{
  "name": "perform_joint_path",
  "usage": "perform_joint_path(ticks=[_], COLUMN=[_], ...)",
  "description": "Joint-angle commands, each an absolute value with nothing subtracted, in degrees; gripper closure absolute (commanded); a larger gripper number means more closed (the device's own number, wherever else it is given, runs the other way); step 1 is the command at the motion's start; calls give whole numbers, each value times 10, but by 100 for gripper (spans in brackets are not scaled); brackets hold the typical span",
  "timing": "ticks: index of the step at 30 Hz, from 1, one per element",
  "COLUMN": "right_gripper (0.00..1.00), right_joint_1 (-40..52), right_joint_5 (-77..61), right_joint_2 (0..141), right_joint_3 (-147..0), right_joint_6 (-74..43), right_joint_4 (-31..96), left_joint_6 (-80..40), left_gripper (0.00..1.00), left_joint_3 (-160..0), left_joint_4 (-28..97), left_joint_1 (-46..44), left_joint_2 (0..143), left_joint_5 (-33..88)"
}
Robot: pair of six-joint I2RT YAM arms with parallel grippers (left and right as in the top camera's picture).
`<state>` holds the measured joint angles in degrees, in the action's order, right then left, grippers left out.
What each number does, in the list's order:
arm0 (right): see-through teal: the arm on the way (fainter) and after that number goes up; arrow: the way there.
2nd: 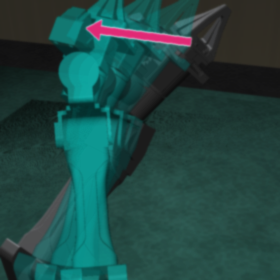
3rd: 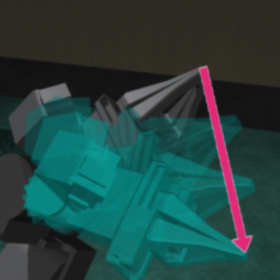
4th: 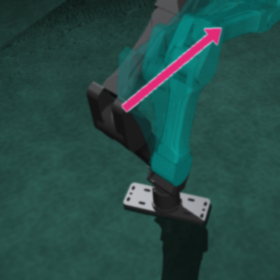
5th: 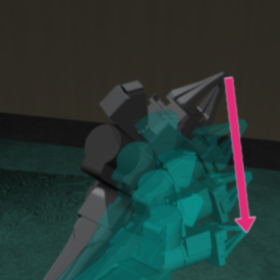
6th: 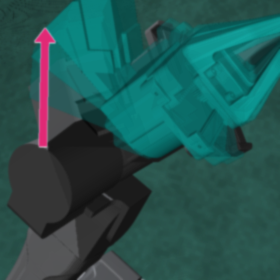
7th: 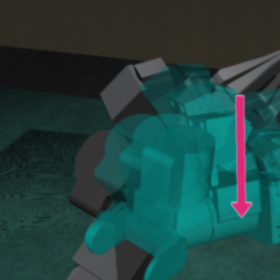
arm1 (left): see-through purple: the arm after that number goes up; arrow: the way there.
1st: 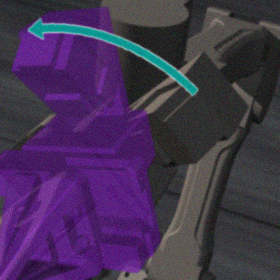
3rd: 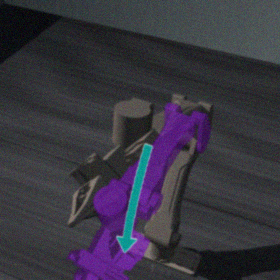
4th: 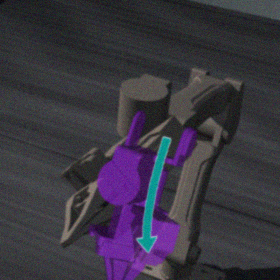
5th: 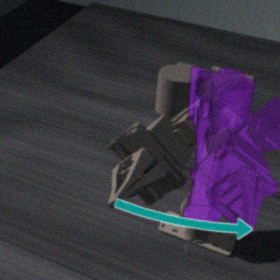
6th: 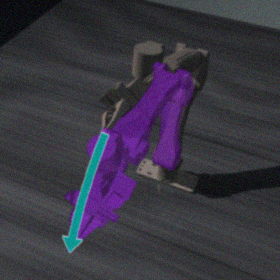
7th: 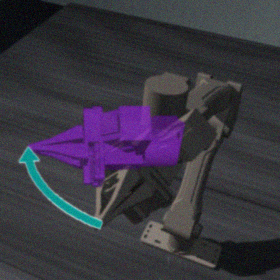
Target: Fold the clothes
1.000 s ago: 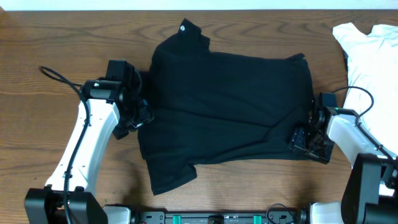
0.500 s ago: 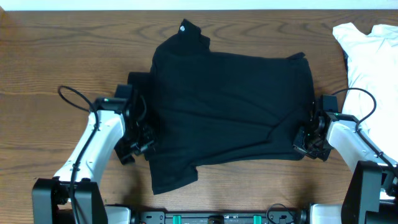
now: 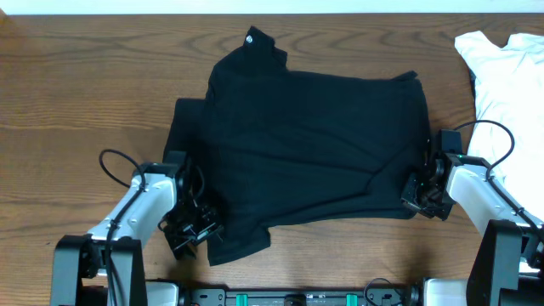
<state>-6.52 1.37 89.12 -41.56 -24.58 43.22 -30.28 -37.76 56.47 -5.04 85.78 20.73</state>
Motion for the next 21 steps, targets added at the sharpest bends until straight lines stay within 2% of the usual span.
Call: perform_joint_path(ticks=[1, 7, 9, 10, 13, 14, 17, 21], right_gripper=[83, 82, 82, 82, 84, 86, 99, 99], right_joint_1=[-69, -69, -69, -69, -69, -69, -69, -69], right_joint_5=[21, 14, 15, 14, 14, 14, 13, 6], right_joint_2=[925, 925, 925, 925, 925, 925, 925, 925], right_joint_3=[-385, -385, -385, -385, -385, -385, -385, -397], right_joint_6=[-248, -248, -248, -248, -248, -248, -248, -248], right_joint_4=[417, 416, 415, 415, 416, 416, 416, 430], left_joint_6=[-321, -329, -329, -329, -327, -327, -324, -312], left_gripper=[28, 30, 38, 45, 86, 94, 94, 94], left_joint_3=[-337, -292, -287, -286, -285, -285, -285, -296], left_joint_4=[544, 482, 466, 460, 453, 453, 455, 464], left_joint_1=[-49, -49, -49, -49, -49, -49, -49, -49], left_joint_2=[861, 861, 861, 861, 861, 861, 861, 856], left_joint_5=[217, 217, 216, 216, 214, 214, 215, 217])
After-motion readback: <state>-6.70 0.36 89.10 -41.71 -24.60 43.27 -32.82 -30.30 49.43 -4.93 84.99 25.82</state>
